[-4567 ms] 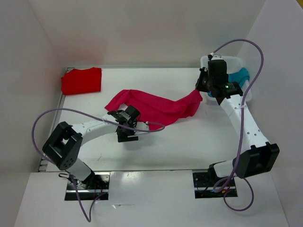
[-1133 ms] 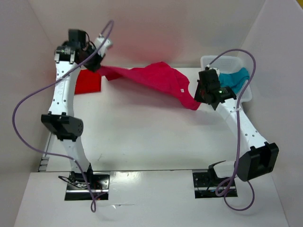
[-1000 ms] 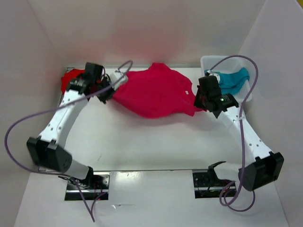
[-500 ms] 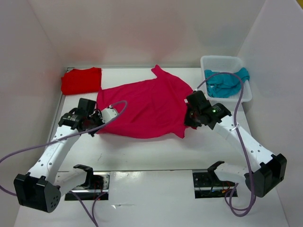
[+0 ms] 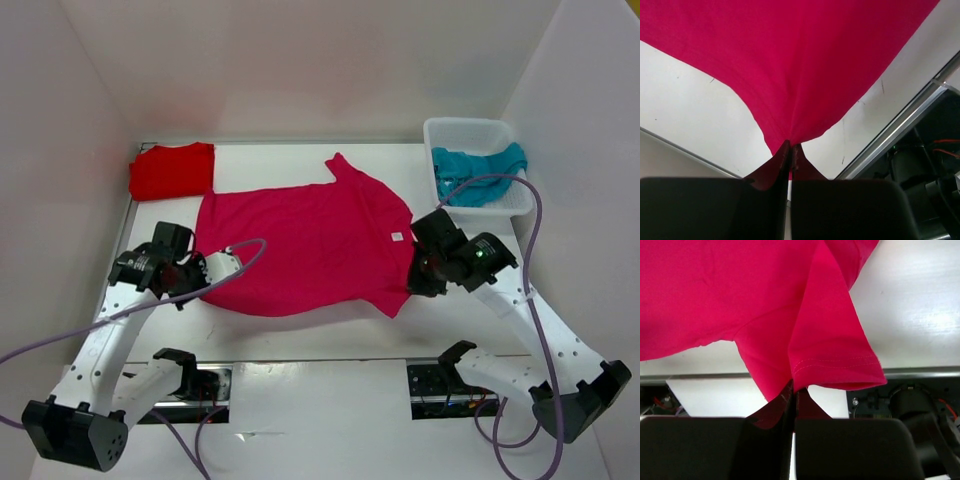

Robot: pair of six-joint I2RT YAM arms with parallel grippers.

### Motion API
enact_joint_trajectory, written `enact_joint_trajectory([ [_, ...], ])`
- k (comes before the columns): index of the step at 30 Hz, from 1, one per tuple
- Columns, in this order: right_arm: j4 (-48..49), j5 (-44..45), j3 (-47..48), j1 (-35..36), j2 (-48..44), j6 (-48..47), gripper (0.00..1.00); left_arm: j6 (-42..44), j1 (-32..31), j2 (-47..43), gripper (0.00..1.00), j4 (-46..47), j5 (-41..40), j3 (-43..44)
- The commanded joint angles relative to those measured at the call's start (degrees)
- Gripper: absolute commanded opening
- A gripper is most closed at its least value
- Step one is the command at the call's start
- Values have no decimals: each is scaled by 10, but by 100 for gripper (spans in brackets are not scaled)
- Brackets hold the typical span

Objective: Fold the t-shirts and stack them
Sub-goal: Flatten out the tshirt, then fold the flattened tshirt in 1/3 of the way

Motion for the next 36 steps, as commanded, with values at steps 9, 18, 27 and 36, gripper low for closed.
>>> enact_joint_trajectory([
  [9,94,61,101,-26,159,-85,0,-14,17,68,0,122,-25,-25],
  [18,274,64,191,-82,363,-197,0,-145,22,223,0,225,-53,35],
  [27,298,109,251,-113,456,-231,0,-203,28,311,0,259,-139,35],
  [36,298,126,307,-119,507,-258,0,-230,50,350,0,270,-163,30],
])
